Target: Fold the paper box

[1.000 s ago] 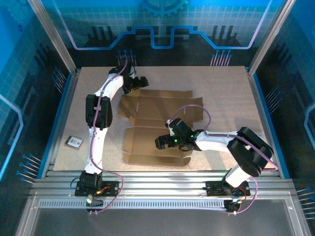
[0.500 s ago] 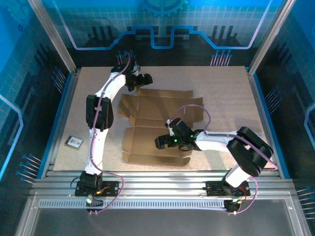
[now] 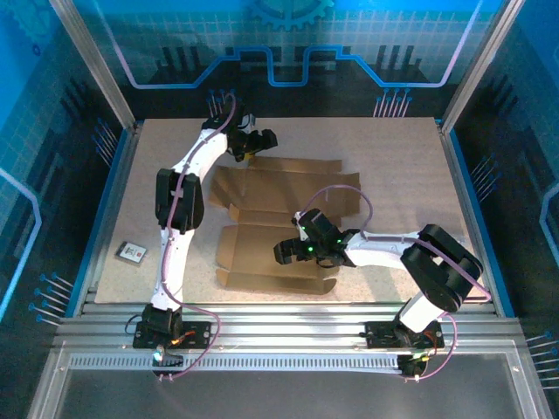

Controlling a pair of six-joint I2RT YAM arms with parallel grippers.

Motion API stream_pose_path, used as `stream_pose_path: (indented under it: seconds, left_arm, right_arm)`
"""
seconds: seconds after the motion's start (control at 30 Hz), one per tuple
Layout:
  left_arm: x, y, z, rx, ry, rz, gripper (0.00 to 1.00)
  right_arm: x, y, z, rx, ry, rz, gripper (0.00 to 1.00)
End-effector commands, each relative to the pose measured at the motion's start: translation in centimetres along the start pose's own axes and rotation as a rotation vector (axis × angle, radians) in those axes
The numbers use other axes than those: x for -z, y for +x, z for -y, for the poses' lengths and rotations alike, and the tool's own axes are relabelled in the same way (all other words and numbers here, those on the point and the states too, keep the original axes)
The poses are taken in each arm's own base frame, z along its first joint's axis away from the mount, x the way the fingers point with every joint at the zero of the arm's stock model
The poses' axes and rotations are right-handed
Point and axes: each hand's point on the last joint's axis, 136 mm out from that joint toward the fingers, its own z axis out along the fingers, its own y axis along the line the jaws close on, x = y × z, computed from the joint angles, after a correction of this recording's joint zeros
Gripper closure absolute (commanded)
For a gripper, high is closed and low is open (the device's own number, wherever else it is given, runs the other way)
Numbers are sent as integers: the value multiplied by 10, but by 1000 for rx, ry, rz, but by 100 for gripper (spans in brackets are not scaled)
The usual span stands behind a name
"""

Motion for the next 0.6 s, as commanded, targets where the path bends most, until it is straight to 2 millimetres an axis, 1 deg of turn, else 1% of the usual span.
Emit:
stream_pose_path:
  seconds: [0.0, 0.17, 0.4, 0.57]
  left_arm:
    - [-15, 9, 7, 25, 30, -34, 5]
    - [-27, 19, 5, 30, 16, -59, 5]
    - [-46, 41, -24, 65, -93, -119, 6]
    - [-48, 53, -42, 77, -180, -135, 6]
  right_arm:
    - [-9, 87, 36, -62, 113, -296, 0]
    - [-9, 87, 37, -60, 114, -298, 0]
    - [-7, 87, 36, -57, 114, -295, 0]
    - [-4, 85, 33, -33, 125, -290, 0]
